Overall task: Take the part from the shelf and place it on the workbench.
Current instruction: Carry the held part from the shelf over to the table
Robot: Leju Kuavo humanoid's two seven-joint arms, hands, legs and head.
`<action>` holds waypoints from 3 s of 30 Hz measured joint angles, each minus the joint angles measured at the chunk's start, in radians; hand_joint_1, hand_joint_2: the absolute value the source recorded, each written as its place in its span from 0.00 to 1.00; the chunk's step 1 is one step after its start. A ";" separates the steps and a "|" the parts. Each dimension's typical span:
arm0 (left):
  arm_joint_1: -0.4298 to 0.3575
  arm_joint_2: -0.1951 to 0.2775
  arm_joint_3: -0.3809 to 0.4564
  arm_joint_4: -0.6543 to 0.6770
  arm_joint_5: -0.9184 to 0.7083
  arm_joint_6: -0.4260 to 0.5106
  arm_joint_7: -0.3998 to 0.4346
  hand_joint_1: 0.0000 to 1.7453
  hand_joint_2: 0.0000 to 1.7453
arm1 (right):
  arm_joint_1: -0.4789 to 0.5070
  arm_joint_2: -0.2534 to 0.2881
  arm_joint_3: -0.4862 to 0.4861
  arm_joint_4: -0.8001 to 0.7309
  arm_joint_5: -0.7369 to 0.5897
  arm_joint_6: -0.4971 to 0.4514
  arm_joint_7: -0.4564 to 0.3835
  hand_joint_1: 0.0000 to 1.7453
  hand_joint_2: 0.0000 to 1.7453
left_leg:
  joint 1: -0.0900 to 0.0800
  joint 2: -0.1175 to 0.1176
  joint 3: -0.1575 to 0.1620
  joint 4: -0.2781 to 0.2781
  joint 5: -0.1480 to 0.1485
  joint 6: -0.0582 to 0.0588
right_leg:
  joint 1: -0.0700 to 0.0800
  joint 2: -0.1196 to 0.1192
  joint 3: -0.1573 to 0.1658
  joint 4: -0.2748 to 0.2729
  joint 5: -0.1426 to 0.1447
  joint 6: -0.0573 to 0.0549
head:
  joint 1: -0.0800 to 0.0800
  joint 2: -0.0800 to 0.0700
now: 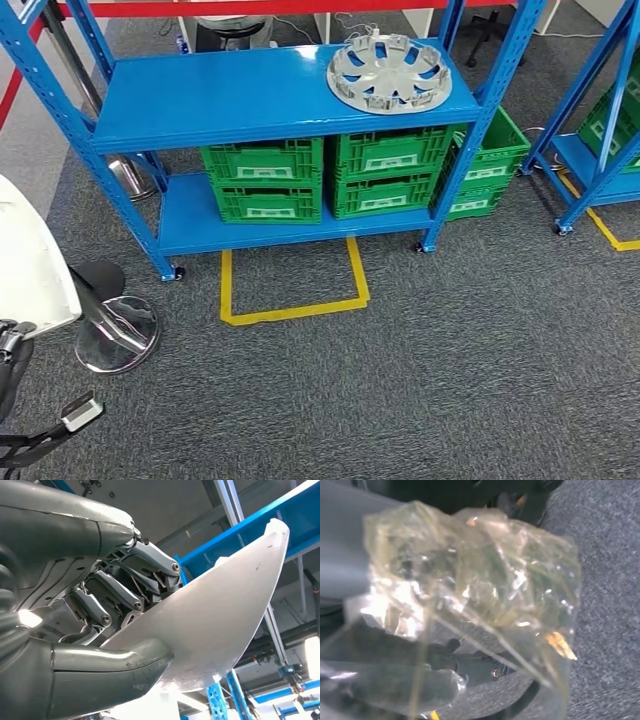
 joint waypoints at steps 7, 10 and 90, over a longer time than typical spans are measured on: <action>-0.003 -0.005 0.002 0.010 0.004 0.000 -0.003 1.00 1.00 | -0.004 0.002 0.000 0.001 0.000 -0.001 -0.002 0.00 0.00 | -0.001 0.001 -0.034 0.004 0.039 -0.030 | 0.011 0.001 0.168 -0.286 0.042 -0.036 | 0.000 0.000; -0.003 -0.005 0.004 0.012 0.006 0.000 -0.003 1.00 1.00 | -0.005 0.005 0.000 0.001 0.000 -0.002 -0.002 0.00 0.00 | 0.004 -0.004 -0.069 0.110 -0.078 -0.047 | 0.005 -0.005 0.137 -0.288 0.075 -0.052 | -0.002 0.000; -0.060 -0.028 -0.045 0.150 0.248 0.000 -0.013 1.00 1.00 | 0.005 0.044 0.005 0.007 -0.035 -0.079 -0.019 0.00 0.00 | 0.010 0.002 -0.005 0.004 0.025 -0.032 | 0.007 -0.002 0.122 -0.251 0.045 -0.023 | 0.000 0.000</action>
